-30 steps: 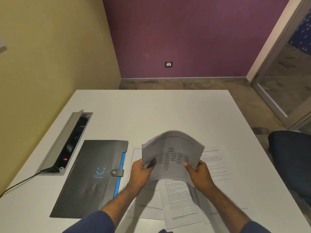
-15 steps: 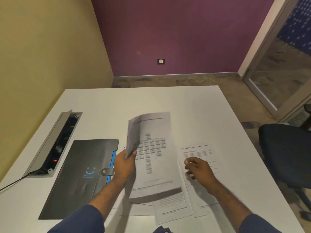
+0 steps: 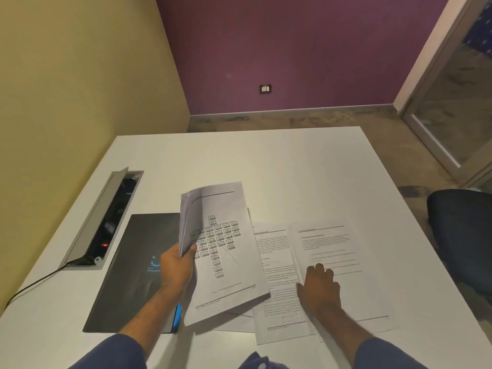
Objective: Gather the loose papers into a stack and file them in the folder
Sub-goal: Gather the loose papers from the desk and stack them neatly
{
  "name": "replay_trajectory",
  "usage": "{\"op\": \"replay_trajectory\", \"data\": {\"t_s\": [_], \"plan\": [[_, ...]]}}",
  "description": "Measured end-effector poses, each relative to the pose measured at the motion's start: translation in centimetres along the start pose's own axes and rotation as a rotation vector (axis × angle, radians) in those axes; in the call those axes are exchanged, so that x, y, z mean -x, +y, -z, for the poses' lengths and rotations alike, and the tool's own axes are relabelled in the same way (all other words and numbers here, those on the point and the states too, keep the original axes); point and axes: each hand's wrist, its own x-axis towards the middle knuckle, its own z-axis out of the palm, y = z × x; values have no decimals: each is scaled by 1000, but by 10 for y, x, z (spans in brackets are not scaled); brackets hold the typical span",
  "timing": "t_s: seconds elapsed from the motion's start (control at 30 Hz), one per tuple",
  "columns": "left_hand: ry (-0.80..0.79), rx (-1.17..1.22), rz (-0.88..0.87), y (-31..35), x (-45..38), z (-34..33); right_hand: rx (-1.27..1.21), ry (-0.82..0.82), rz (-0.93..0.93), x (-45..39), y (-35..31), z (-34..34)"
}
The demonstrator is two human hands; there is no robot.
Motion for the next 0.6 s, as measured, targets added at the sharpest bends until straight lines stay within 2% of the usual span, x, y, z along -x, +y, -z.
{"op": "replay_trajectory", "data": {"t_s": [0.23, 0.37, 0.47, 0.6], "plan": [[-43, -8, 20, -6, 6, -4, 42, -8, -29, 3, -7, 0], [-75, -17, 32, -1, 10, -8, -305, 65, -79, 2, -2, 14], [-103, 9, 34, 5, 13, -14, -546, 179, -121, 0, -2, 29], [-227, 41, 59, 16, 22, -26, -757, 289, 8, -2, -17, 53]]}}
